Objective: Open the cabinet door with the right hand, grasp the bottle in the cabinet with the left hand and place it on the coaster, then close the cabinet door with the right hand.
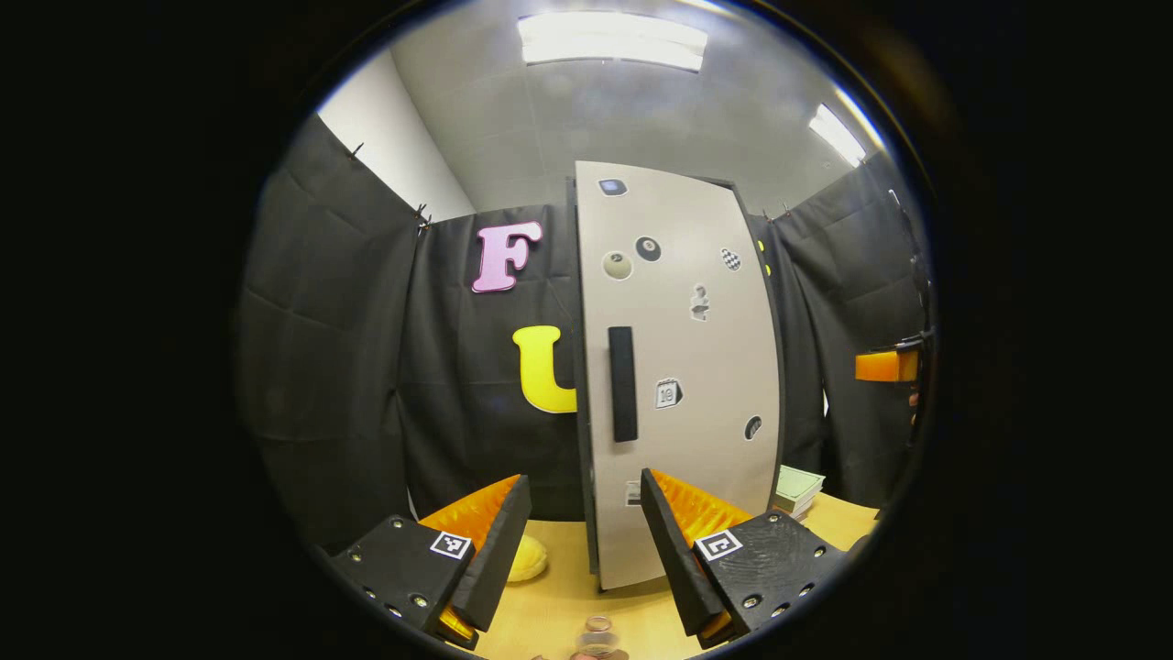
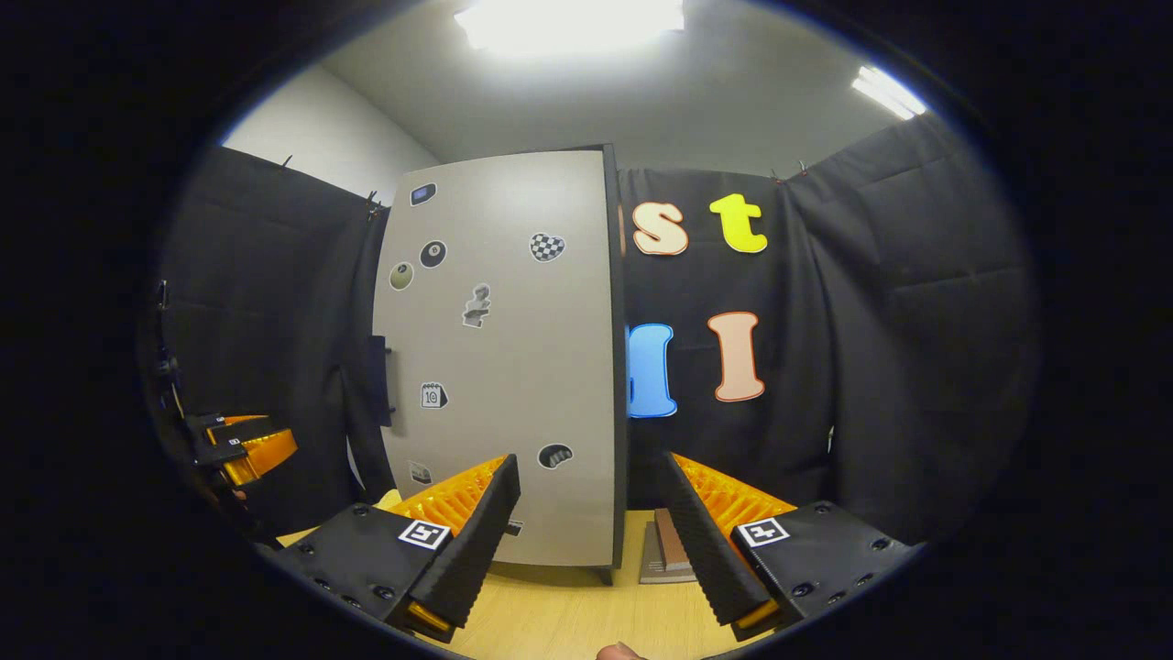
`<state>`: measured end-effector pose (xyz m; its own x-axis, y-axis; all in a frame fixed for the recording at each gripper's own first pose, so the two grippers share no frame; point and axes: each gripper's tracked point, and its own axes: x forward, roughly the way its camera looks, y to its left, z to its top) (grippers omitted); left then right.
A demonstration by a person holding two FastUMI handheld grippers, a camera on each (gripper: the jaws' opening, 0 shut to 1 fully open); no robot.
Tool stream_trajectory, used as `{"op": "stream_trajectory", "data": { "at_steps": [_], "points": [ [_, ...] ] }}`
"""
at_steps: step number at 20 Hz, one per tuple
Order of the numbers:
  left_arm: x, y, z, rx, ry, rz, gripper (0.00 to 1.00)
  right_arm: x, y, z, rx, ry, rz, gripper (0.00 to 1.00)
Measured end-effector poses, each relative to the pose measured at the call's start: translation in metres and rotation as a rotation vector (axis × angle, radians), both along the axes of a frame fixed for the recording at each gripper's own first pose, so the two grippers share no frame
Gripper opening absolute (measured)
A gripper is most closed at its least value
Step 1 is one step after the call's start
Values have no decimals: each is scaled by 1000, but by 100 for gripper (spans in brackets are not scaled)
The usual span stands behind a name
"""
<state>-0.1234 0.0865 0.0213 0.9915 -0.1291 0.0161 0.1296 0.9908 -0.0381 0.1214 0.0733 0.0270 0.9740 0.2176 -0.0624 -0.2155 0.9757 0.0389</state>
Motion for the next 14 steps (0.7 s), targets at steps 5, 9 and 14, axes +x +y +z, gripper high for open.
{"op": "stream_trajectory", "data": {
  "at_steps": [5, 9, 14],
  "points": [
    [-3, -19, 6, 15, -5, -5, 68, -9, -27, -6, 10, 4, -22, 98],
    [-4, -25, 6, 32, -5, 1, 68, -16, -35, -14, 21, 20, -25, 98],
    [-5, -25, 8, 22, -5, 6, 68, -21, -37, -15, 15, 25, -18, 98]
  ]
}}
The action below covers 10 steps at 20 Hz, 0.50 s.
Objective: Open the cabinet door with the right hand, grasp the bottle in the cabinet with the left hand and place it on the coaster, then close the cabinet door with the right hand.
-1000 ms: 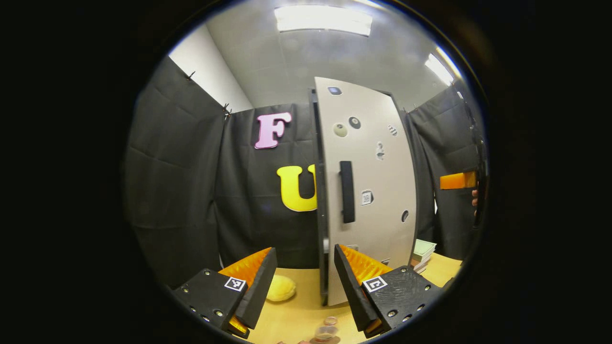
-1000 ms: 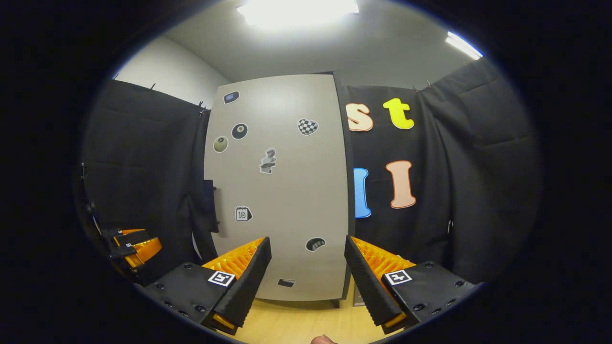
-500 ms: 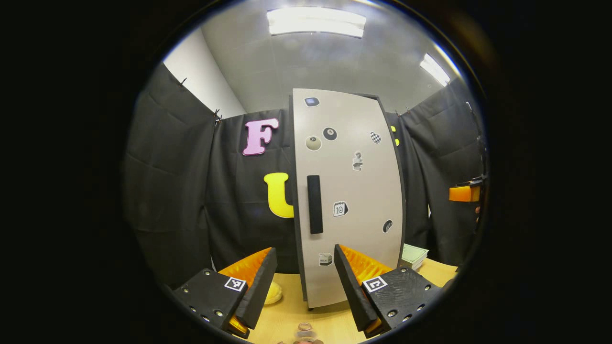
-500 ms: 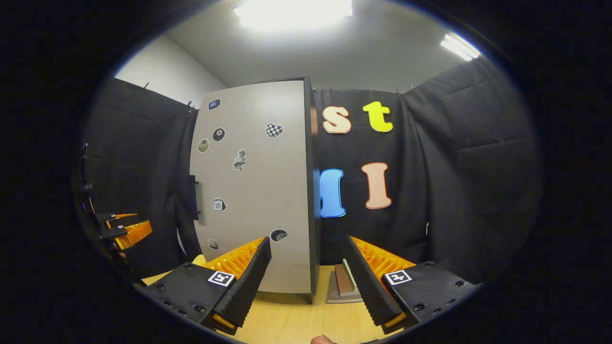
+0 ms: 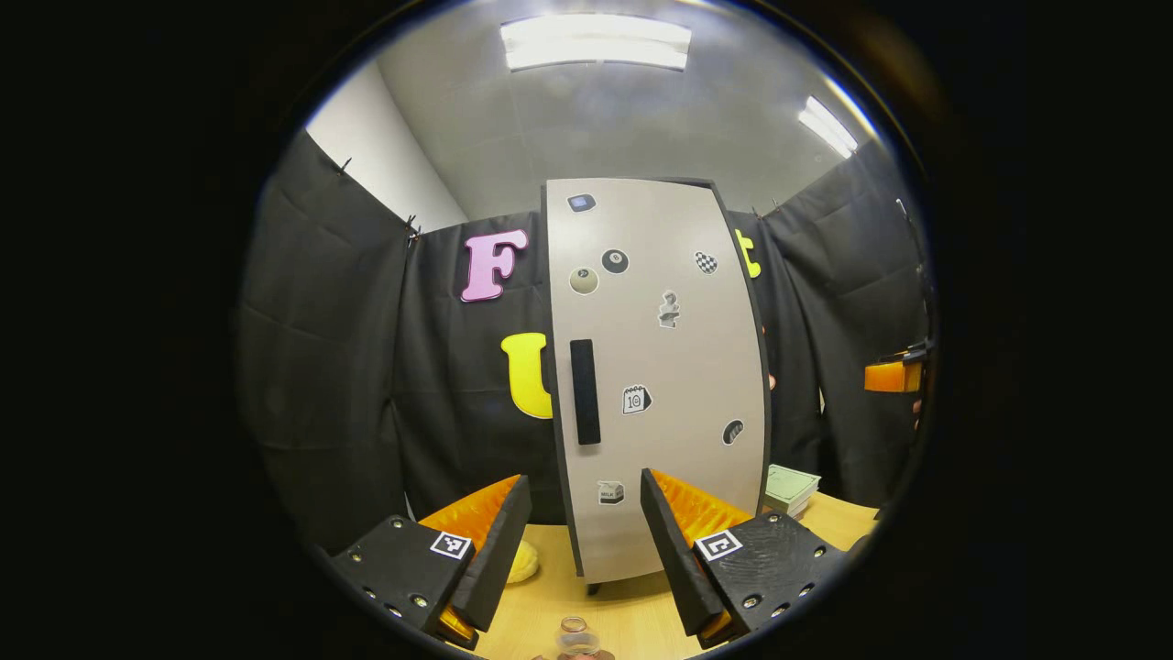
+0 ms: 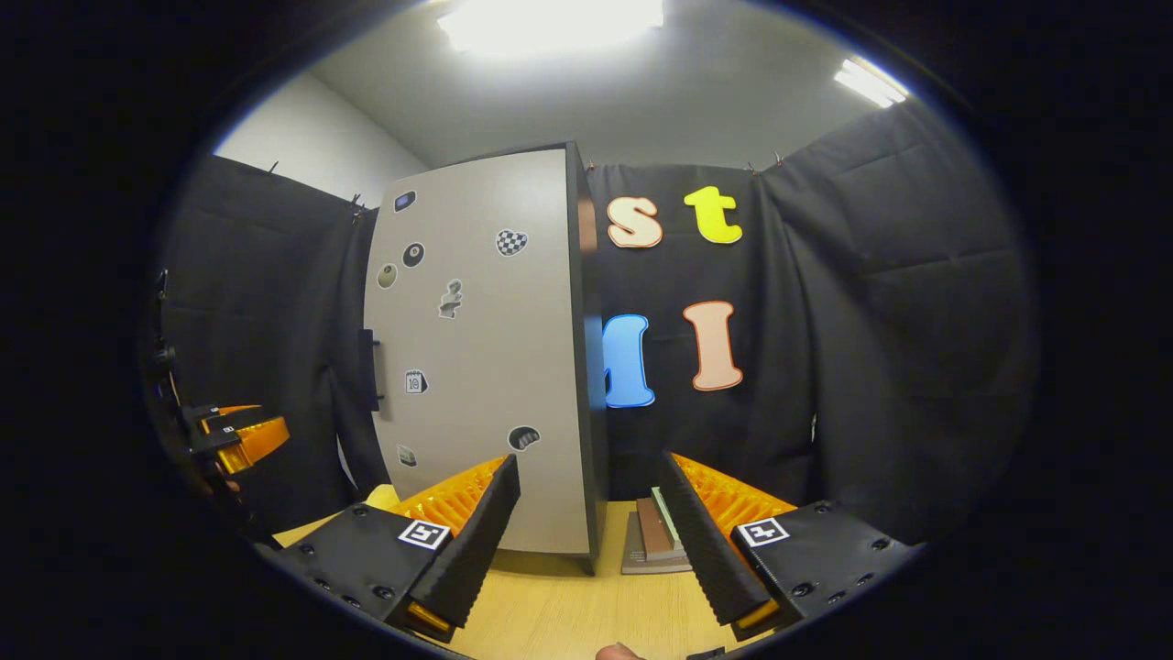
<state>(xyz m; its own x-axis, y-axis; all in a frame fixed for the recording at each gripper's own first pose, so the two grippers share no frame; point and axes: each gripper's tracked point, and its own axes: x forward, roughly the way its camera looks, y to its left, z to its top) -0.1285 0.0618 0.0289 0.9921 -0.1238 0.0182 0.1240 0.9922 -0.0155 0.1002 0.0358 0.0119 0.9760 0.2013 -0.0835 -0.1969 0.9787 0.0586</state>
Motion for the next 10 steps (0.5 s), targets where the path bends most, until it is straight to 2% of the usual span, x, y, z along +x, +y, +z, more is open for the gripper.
{"op": "stream_trajectory", "data": {
  "at_steps": [6, 10],
  "points": [
    [-1, 4, -1, -9, 4, 6, 70, -2, 3, 0, -4, 5, 8, 98],
    [2, 6, -2, -7, 6, 10, 68, -3, 7, 1, -6, 4, 14, 98]
  ]
}}
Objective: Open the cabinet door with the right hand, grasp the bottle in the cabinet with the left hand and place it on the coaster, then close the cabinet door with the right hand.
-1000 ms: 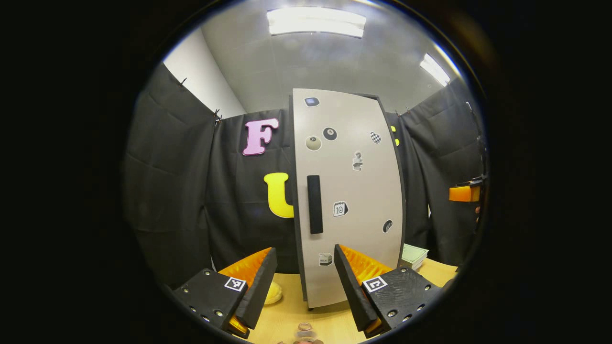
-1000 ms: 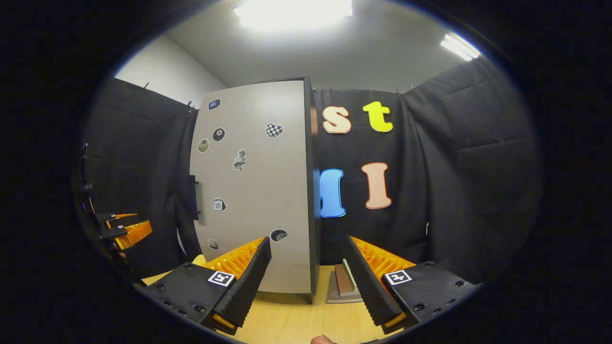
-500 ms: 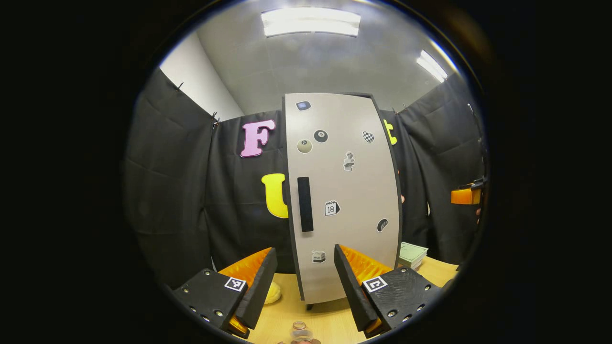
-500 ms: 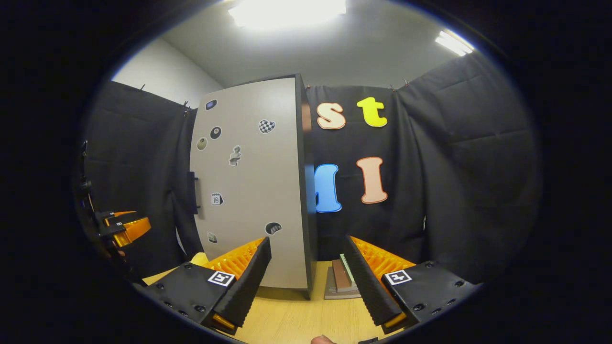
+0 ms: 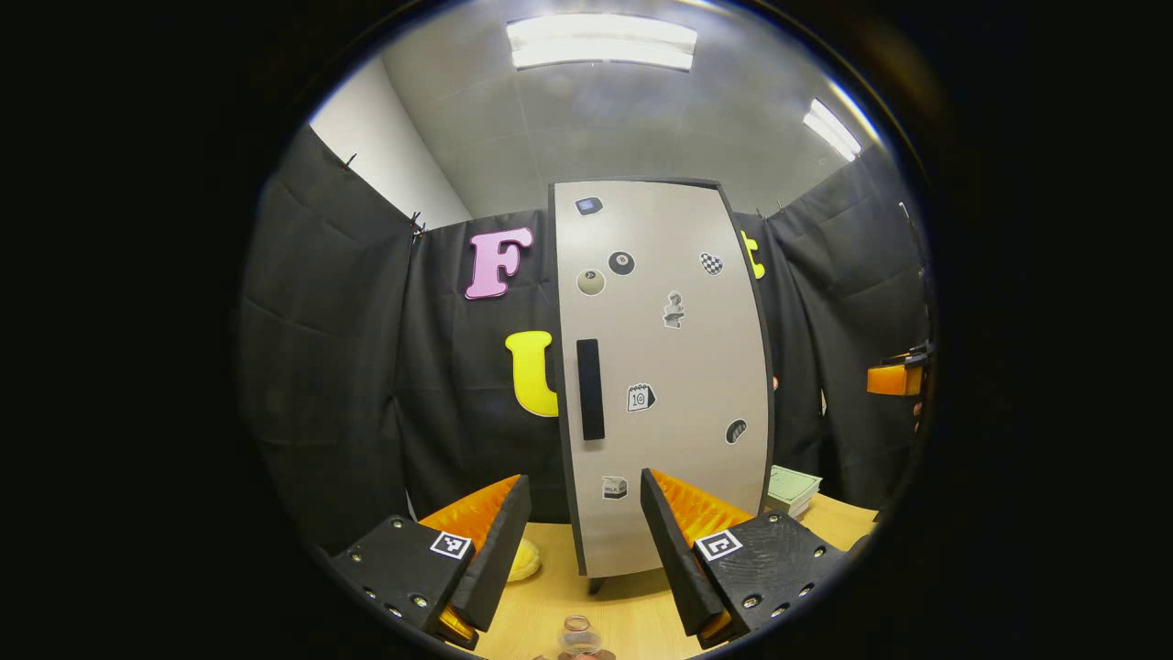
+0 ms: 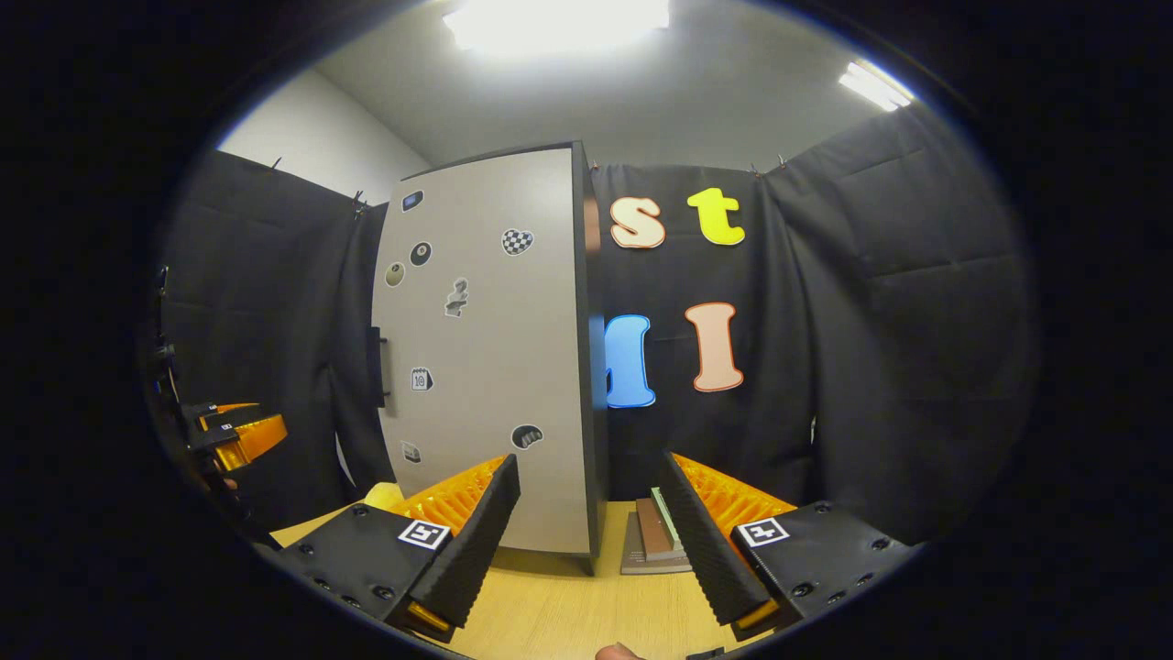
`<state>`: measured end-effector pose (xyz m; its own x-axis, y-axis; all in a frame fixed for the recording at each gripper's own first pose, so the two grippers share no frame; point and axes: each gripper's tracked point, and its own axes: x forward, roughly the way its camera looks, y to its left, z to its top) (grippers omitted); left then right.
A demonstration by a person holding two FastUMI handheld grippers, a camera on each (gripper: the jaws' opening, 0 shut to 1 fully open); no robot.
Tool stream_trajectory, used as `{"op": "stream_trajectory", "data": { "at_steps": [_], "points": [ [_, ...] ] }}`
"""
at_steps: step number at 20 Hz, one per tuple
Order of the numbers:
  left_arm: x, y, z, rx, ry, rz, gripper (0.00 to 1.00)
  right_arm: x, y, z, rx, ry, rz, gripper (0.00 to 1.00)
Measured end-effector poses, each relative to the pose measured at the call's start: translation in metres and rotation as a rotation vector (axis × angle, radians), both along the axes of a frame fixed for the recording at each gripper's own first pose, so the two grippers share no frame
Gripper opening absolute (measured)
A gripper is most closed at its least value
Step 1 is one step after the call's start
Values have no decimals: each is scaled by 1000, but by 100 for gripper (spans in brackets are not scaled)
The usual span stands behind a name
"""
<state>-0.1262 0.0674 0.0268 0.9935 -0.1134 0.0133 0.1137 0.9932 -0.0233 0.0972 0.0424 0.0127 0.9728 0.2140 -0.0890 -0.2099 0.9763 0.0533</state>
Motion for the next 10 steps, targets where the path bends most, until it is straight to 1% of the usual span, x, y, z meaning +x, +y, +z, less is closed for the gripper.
{"op": "stream_trajectory", "data": {
  "at_steps": [1, 10],
  "points": [
    [0, 1, 0, -2, 0, 1, 70, 0, 1, 0, 0, 0, 2, 98],
    [2, 10, 0, -7, 1, 9, 70, -2, 7, 0, 1, 2, 3, 98]
  ]
}}
